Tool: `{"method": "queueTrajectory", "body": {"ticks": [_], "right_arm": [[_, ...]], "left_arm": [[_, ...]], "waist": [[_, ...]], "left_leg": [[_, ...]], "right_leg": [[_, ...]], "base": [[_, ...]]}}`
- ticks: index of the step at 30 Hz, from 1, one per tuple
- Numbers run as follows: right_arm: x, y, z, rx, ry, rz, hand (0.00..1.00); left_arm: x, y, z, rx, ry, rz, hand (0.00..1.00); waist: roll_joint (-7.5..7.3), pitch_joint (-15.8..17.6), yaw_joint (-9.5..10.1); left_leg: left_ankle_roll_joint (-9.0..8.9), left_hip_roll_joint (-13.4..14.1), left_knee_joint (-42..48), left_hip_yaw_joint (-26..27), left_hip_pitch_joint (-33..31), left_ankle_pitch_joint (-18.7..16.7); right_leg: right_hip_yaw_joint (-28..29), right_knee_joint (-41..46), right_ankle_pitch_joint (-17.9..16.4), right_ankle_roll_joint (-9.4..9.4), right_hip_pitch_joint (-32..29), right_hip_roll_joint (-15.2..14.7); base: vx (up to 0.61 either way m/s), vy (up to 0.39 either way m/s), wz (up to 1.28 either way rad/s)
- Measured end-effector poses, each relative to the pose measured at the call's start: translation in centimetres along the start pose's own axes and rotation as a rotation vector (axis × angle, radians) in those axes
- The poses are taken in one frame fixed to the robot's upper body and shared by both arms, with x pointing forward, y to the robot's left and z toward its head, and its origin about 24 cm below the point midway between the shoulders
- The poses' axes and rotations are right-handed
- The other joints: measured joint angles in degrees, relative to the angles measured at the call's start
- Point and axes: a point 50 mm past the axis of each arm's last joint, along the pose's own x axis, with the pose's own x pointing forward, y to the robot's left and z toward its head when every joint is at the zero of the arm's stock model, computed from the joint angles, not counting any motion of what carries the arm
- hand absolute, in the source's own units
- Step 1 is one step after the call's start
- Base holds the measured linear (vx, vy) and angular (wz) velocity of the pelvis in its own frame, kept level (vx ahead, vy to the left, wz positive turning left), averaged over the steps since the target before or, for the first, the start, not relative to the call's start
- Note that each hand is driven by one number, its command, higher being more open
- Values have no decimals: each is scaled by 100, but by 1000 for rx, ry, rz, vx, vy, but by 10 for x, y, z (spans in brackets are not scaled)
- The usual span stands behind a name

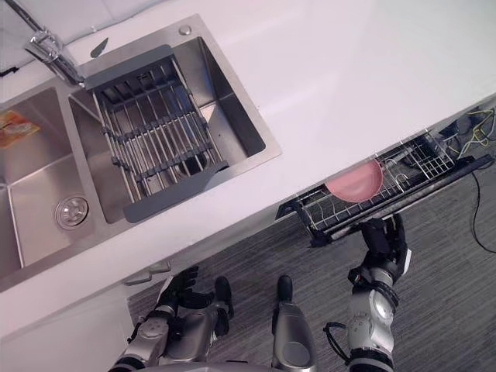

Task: Walk over to the sink, pick up the cup, carry it to the dishwasher, place the cup inside the dishwasher, then close the dishwasher door

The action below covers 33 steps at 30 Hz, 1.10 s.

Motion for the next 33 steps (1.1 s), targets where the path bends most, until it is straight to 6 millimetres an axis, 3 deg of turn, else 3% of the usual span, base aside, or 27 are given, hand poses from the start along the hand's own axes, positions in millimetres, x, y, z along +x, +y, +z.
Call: {"method": "queueTrajectory", "body": {"ticks": [13,17,24,33], "right_arm": [[22,28,-1,-133,26,105,90],[40,43,10,-240,11,155,90],[71,77,45,-443,-51,210,90],[79,88,56,-585,-75,227,90]], "left_arm": [[-2,-2,-5,8,16,-8,90],[-2,-2,-4,8,7,-8,90],[-2,0,-3,9,-7,-2,90],[-1,4,-1,16,-16,7,90]], "waist": [[163,-93,5],[247,-60,-15],[518,53,-15],[536,121,-41]], "left_leg": [[16,-55,-230,-188,-28,236],[42,-67,-224,-264,-158,308],[103,-140,-196,-557,-323,390],[56,-133,-222,-980,-461,430]], "right_leg": [[-123,-121,128,-72,-15,-1],[-182,-305,274,-66,-16,3],[-347,-436,401,-68,-8,2],[-414,-693,565,-122,7,124]], "base": [[-28,-2,5],[-16,13,8],[-37,20,12],[-41,-1,1]]}}
